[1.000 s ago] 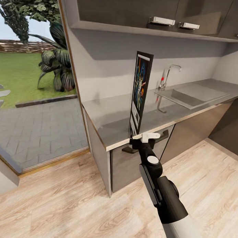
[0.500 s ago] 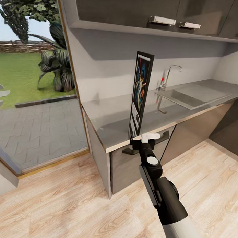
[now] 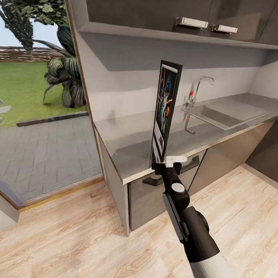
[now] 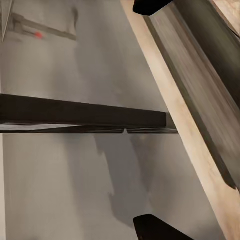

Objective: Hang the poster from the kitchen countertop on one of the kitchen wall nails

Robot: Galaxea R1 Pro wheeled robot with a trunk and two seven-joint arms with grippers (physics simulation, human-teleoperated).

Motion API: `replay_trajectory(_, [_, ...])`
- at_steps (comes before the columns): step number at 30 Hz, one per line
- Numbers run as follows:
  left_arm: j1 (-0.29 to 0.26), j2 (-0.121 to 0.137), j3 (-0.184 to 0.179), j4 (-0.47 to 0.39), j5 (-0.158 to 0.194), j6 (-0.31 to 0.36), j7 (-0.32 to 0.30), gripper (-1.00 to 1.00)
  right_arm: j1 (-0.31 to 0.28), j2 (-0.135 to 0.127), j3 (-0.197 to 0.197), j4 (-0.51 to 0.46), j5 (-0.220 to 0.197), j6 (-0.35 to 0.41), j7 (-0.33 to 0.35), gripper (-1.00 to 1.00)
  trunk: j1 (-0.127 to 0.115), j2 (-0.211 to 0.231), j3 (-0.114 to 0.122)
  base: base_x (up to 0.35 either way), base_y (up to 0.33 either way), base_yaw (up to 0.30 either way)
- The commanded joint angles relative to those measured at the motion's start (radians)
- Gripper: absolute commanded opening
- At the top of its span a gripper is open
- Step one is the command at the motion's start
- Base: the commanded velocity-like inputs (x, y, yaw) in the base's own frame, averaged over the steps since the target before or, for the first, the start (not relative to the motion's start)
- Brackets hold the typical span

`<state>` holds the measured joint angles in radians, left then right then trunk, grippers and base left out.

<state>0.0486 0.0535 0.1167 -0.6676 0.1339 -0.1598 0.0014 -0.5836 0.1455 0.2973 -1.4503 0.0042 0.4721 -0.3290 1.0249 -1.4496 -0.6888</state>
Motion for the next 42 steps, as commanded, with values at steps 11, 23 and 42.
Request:
replay_trajectory(11, [0.001, 0.001, -0.002, -0.001, 0.010, -0.001, 0.000, 1.00, 0.006, 0.000, 0.002, 0.035, 0.000, -0.074, -0.006, 1.00, 0.000, 0.000, -0.001, 0.060, 0.000, 0.000])
replay_trajectory(23, [0.001, 0.002, -0.001, -0.003, 0.010, -0.001, -0.001, 1.00, 0.008, -0.001, 0.002, 0.075, -0.002, -0.102, -0.005, 1.00, 0.000, 0.000, -0.001, 0.025, 0.000, 0.000])
replay_trajectory(42, [0.001, 0.002, 0.000, -0.003, 0.010, -0.001, 0.000, 1.00, 0.008, -0.001, 0.002, 0.078, -0.003, -0.107, -0.007, -1.00, 0.000, 0.000, -0.001, 0.049, 0.000, 0.000])
